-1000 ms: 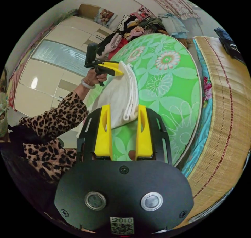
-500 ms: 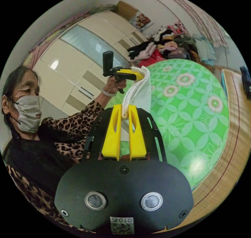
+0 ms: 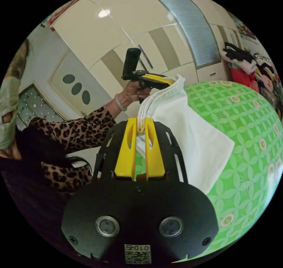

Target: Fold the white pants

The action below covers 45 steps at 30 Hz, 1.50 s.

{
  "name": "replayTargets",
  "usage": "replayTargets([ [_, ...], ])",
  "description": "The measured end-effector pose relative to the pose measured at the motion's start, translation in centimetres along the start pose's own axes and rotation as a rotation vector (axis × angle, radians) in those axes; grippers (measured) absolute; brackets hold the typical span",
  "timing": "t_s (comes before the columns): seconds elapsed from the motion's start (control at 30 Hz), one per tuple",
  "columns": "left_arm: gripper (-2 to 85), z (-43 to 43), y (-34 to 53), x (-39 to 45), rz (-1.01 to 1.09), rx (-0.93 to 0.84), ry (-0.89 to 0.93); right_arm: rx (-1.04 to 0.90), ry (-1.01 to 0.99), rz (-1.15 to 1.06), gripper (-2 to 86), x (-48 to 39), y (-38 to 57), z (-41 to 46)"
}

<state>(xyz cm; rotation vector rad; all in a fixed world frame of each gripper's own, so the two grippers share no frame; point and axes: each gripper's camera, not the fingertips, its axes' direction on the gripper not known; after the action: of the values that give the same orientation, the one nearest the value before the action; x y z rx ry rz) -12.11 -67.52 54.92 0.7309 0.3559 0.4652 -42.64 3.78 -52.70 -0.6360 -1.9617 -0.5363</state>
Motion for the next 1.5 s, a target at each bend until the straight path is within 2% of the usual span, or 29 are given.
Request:
replayTargets([
  [0.13,3.4,-2.5,9.2,-4.7,-0.212,0.054,0.08,-0.12,-0.138,0.065,6.0,1.1,-2.7,5.2],
  [0.33,3.4,-7.4,14.5,-7.7,-0.265,0.1,0.111,-0.064,-0.308,0.122,6.2,2.0,-6.6,5.6],
  [0.47,2.6,-11.3,19.2,-9.3,-0.363,0.044,0.025,-0.062,-0.341,0.155,6.2,2.4,-8.6,6.9],
  [0.6,1.0,-15.5,23.4,-9.8,-0.418,0.061,-0.01,-0.097,-0.351,0.171,6.3,2.2,-11.2,10.0],
  [0.67,0.3,-18.2,27.1,-10.2,-0.498,0.076,-0.044,-0.18,-0.319,0.135,6.7,1.8,-12.6,12.7],
  [0.73,0.0,-20.3,30.4,-10.1,-0.573,0.132,-0.038,-0.4,-0.339,0.066,7.0,0.7,-13.7,16.9],
  [0.77,0.0,-21.5,32.5,-9.7,-0.62,0.187,-0.023,-0.427,-0.383,0.055,7.0,0.4,-13.7,17.5],
  [0.83,0.0,-22.7,35.0,-8.3,-0.662,0.252,0.022,-0.406,-0.679,0.005,7.5,-0.2,-14.0,17.9],
  [0.9,0.0,-23.1,36.7,-6.1,-0.688,0.266,0.024,-0.346,-0.759,0.012,7.7,0.0,-14.4,16.9],
  [0.97,0.1,-22.3,38.3,-2.7,-0.75,0.24,-0.005,-0.314,-0.733,0.02,8.2,0.8,-15.5,15.2],
  [1.1,0.7,-20.0,40.3,1.9,-0.881,0.275,-0.007,-0.171,-0.424,0.007,12.7,3.3,-21.8,9.8],
  [1.2,2.3,-19.0,41.2,4.9,-0.953,0.315,-0.051,-0.31,-0.198,-0.04,13.9,4.8,-27.5,11.0],
  [1.3,4.5,-19.6,41.9,6.7,-1.0,0.38,-0.105,-0.453,-0.156,-0.095,14.6,5.5,-31.6,14.1],
  [1.43,8.5,-22.5,41.3,8.6,-0.983,0.455,-0.219,-0.525,-0.144,-0.165,15.5,3.7,-34.5,15.9],
  [1.5,10.2,-24.0,40.6,9.3,-0.938,0.446,-0.279,-0.499,-0.212,-0.163,15.5,2.7,-34.6,15.2],
])
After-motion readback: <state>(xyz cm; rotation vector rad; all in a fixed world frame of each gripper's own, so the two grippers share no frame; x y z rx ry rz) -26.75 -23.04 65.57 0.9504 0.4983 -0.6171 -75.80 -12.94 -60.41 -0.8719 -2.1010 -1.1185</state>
